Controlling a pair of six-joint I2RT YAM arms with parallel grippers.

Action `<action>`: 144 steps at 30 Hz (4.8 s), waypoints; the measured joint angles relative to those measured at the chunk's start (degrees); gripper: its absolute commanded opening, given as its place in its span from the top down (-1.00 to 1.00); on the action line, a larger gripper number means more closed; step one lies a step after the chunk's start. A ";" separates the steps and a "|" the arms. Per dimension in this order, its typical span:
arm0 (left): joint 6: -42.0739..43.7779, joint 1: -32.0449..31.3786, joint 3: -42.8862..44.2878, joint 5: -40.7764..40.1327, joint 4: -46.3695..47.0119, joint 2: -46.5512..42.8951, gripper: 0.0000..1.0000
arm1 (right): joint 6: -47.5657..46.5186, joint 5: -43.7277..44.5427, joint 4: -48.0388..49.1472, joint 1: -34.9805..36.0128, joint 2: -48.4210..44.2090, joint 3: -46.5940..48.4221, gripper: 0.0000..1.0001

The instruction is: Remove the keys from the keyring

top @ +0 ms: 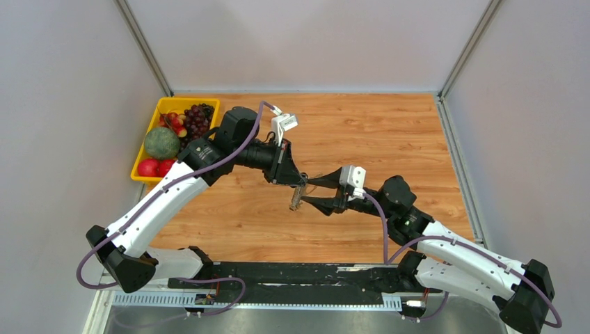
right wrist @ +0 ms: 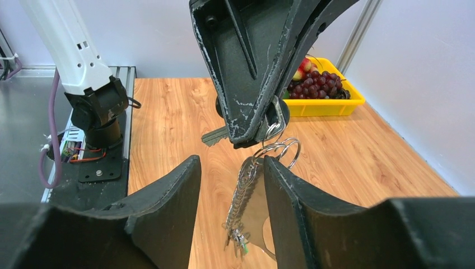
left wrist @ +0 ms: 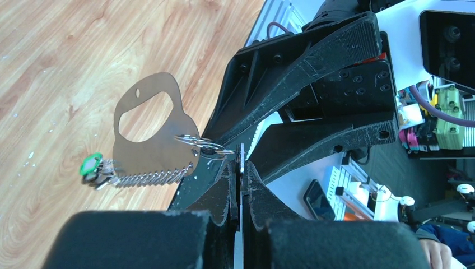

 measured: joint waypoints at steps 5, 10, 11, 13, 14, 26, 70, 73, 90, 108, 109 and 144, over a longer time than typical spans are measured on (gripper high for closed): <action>-0.09 -0.22 -0.02 0.44 0.26 0.00 1.00 | 0.00 0.72 0.94 0.24 0.04 0.00 0.00; -0.20 -0.48 -0.07 0.44 0.28 -0.02 1.00 | -0.02 2.32 1.60 0.28 0.04 0.00 0.05; -0.20 -0.48 -0.09 0.42 0.26 -0.02 1.00 | -0.02 2.64 1.70 0.28 0.04 0.00 0.12; -0.22 -0.46 -0.24 0.44 0.35 -0.09 1.00 | -0.09 3.17 1.86 0.28 0.04 0.00 0.29; -0.24 -0.48 -0.35 0.44 0.33 -0.13 1.00 | -0.07 3.56 1.95 0.28 0.04 0.00 0.36; -0.48 -0.35 -0.74 -0.83 1.46 -0.63 1.00 | -0.44 3.67 2.01 0.50 0.35 0.00 1.00; -5.07 -0.74 -11.69 6.12 10.05 -0.39 1.00 | -6.78 -3.39 7.52 0.55 -7.06 -7.45 0.92; -5.11 -0.74 -11.69 5.75 10.75 -0.42 1.00 | -5.68 -2.32 8.22 0.55 -6.78 -7.48 0.40; -2.54 -0.85 -6.71 3.17 6.43 -1.75 1.00 | -3.63 1.70 3.98 0.55 -9.18 -7.34 0.19; -2.58 -0.85 -6.01 2.29 5.33 -2.03 1.00 | -0.07 1.66 2.40 0.55 -5.66 -5.09 0.20; -2.71 -0.85 -6.01 2.34 5.38 -2.03 1.00 | 0.07 1.70 2.64 0.55 -5.29 -4.98 0.20; -4.13 -0.35 -10.12 2.91 9.27 -3.43 1.00 | -1.33 5.09 0.31 0.59 -8.04 -4.17 1.00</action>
